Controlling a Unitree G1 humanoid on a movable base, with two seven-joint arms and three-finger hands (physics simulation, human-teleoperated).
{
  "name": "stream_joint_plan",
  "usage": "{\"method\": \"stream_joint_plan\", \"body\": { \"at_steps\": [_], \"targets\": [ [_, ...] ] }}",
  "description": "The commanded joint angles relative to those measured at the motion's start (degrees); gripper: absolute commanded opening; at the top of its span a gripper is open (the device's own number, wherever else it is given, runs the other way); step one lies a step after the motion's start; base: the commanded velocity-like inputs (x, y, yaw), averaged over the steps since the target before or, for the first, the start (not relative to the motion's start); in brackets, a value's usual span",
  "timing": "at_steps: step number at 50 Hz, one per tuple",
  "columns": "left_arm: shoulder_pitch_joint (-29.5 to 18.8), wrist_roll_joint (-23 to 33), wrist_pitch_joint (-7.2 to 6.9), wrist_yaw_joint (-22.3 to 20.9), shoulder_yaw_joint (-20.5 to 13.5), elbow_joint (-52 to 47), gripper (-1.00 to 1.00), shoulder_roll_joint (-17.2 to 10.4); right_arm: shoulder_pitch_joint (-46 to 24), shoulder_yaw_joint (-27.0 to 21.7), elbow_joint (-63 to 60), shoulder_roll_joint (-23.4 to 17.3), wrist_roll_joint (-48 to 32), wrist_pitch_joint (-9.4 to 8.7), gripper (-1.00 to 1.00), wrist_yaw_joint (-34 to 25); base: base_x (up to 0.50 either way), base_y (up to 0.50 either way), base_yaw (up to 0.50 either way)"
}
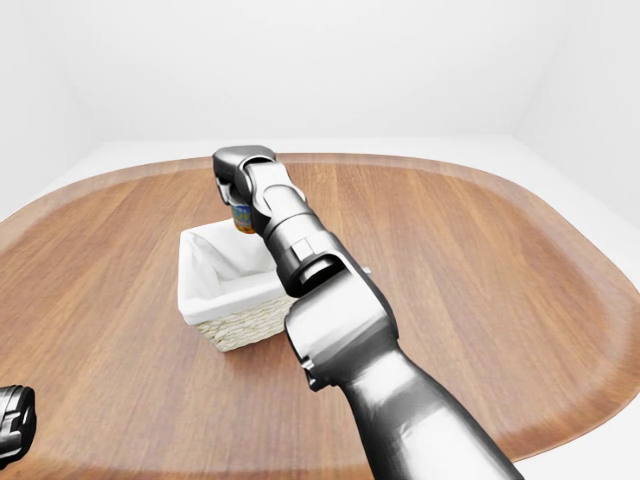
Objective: Pick up the alphabet soup and put it in the basket.
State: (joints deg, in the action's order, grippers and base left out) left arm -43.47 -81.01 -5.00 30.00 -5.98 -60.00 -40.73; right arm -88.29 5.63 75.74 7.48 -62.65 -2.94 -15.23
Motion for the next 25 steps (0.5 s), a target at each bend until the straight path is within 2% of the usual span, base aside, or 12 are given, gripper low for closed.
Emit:
{"method": "stream_joint_plan", "body": {
  "at_steps": [1,5,6,7,8,9,17,22,25],
  "targets": [
    [0.55,1.96,0.0,0.0,0.83,0.0,1.0,0.19,-2.01,-1.28,0.64,0.36,-0.38,0.48,-0.95,1.42,0.0,0.0,0.0],
    [0.87,2.45,0.0,0.0,1.03,0.0,1.0,-0.2,-3.07,-1.43,0.95,0.92,-0.46,1.0,-0.95,1.13,0.0,0.0,0.0],
    [0.82,2.2,0.0,0.0,0.93,0.0,1.0,-0.31,-3.17,-1.79,0.95,1.03,-0.09,1.6,-0.95,1.48,0.0,0.0,0.0],
    [0.85,2.31,0.0,0.0,1.05,0.0,1.0,-0.35,-3.5,-1.87,1.03,1.26,-0.05,1.08,-0.95,1.41,0.0,0.0,0.0],
    [0.92,2.54,0.0,0.0,1.23,0.0,1.0,-0.37,-3.54,-1.73,1.04,1.36,-0.16,1.77,-0.94,1.45,0.0,0.0,0.0],
    [0.9,2.58,0.0,0.0,1.36,0.0,1.0,-0.36,-3.83,-1.83,1.03,1.7,-0.08,1.37,-0.94,1.4,0.0,0.0,0.0],
    [0.64,1.2,0.0,0.0,1.54,0.0,1.0,-0.54,-4.99,-1.91,1.24,2.79,-0.16,1.55,-0.94,0.75,0.0,0.0,0.0],
    [2.18,5.51,0.0,0.0,1.85,0.0,1.0,0.99,-3.62,-1.65,1.55,3.99,-0.72,3.16,-0.95,0.89,0.0,0.0,0.0],
    [1.96,3.18,0.0,0.0,1.15,0.0,1.0,-0.47,-3.11,-1.7,1.72,5.13,-0.97,2.73,-0.94,1.19,0.0,0.0,0.0]
  ]
}}
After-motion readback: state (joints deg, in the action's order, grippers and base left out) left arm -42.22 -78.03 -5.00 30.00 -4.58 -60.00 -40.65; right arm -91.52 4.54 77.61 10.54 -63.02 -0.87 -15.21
